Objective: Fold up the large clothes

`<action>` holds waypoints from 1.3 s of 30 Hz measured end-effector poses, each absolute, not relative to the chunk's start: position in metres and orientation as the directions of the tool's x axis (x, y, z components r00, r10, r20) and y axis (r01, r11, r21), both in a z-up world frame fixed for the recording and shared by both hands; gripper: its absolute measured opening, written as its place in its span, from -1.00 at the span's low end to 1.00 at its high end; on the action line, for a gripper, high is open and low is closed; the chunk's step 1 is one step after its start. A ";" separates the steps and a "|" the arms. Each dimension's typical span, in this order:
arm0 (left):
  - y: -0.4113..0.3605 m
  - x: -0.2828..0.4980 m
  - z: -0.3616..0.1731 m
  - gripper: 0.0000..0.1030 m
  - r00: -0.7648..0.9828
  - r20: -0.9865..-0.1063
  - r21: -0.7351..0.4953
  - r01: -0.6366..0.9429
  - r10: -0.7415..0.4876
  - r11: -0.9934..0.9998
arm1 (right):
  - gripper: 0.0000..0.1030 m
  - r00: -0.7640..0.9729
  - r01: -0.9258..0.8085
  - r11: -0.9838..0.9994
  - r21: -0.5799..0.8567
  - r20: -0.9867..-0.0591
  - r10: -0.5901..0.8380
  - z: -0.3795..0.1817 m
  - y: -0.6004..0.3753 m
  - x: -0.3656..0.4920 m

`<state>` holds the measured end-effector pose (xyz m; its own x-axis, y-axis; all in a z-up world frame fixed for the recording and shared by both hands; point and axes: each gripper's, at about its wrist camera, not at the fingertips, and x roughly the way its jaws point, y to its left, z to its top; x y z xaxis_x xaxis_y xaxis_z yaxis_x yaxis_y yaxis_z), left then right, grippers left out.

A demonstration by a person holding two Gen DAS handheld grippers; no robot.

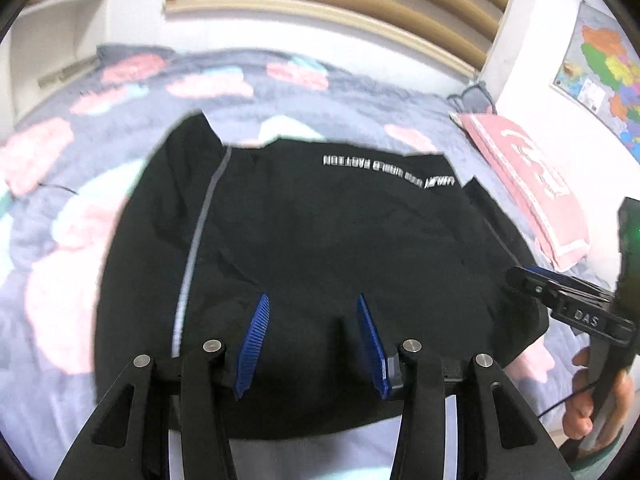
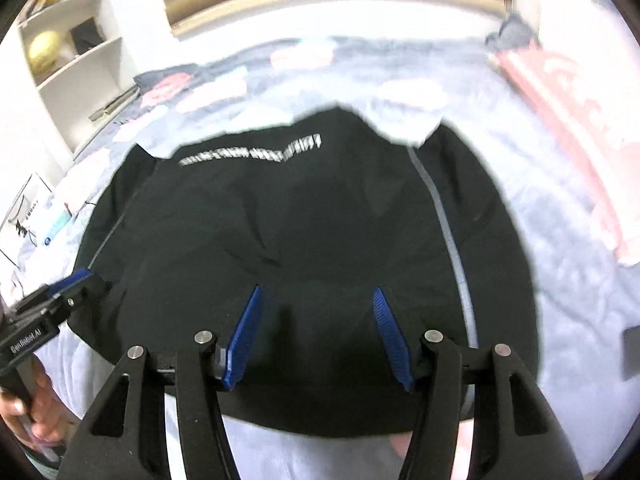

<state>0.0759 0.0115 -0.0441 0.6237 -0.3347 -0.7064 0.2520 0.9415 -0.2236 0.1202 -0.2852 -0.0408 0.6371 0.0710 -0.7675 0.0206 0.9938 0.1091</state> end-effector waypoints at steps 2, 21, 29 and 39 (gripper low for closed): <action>0.014 0.063 -0.027 -0.09 0.657 -0.690 -0.188 0.242 -0.303 0.952 | 0.20 0.676 0.006 0.995 0.099 -0.733 0.069 -0.020 -0.278 0.105; 0.005 -0.026 0.085 0.21 0.853 -0.462 -0.052 0.249 -0.244 0.967 | 0.65 0.833 0.103 0.994 -0.020 -0.544 -0.097 0.076 -0.250 0.015; -0.002 -0.030 0.087 0.23 0.861 -0.464 -0.013 0.229 -0.209 0.973 | 0.70 0.832 0.095 0.994 -0.052 -0.544 -0.108 0.070 -0.243 0.015; -0.001 -0.012 0.057 0.39 0.816 -0.560 -0.004 0.169 -0.143 0.986 | 0.70 0.796 0.092 0.995 -0.026 -0.599 -0.089 0.046 -0.246 0.030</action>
<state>-0.0121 -0.0013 0.0569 0.8160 -0.1426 -0.5602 0.1694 0.9855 -0.0042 0.0302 -0.2460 0.0463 0.7955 -0.0894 -0.5993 0.0923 0.9954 -0.0259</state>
